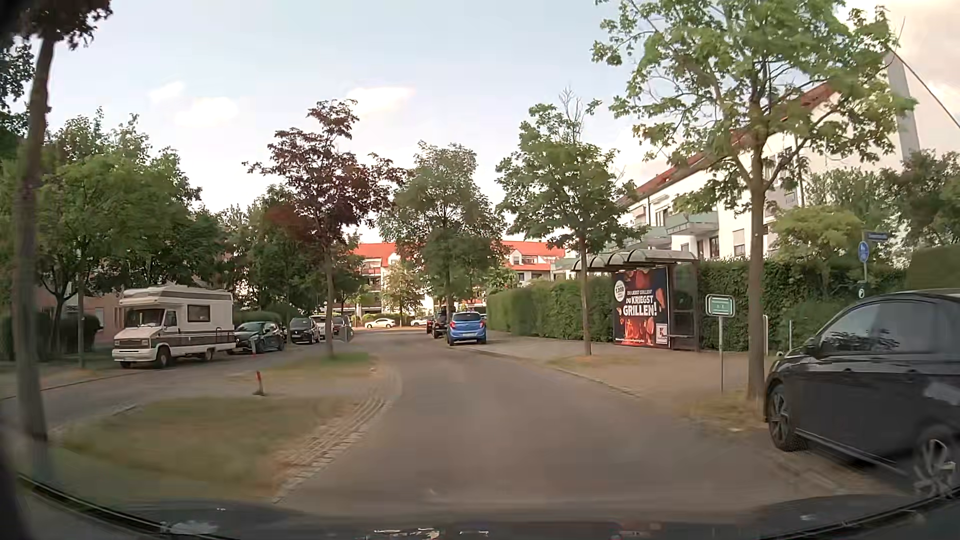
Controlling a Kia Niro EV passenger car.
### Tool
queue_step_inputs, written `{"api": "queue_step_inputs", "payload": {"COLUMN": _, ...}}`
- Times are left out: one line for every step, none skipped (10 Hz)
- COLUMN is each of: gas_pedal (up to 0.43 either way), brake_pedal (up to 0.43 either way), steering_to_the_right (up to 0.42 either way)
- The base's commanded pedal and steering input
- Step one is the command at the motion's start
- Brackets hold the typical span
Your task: Follow the waypoints while adhering to traffic rules and regulations
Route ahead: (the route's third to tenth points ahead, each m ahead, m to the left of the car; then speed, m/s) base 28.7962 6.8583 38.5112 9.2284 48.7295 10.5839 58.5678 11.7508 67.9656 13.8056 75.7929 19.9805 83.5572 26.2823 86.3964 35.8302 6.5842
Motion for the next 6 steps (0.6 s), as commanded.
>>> {"api": "queue_step_inputs", "payload": {"gas_pedal": 0.000, "brake_pedal": 0.018, "steering_to_the_right": 0.019}}
{"api": "queue_step_inputs", "payload": {"gas_pedal": 0.000, "brake_pedal": 0.018, "steering_to_the_right": 0.009}}
{"api": "queue_step_inputs", "payload": {"gas_pedal": 0.000, "brake_pedal": 0.012, "steering_to_the_right": -0.011}}
{"api": "queue_step_inputs", "payload": {"gas_pedal": 0.000, "brake_pedal": 0.012, "steering_to_the_right": -0.023}}
{"api": "queue_step_inputs", "payload": {"gas_pedal": 0.000, "brake_pedal": 0.012, "steering_to_the_right": -0.027}}
{"api": "queue_step_inputs", "payload": {"gas_pedal": 0.008, "brake_pedal": 0.012, "steering_to_the_right": -0.028}}
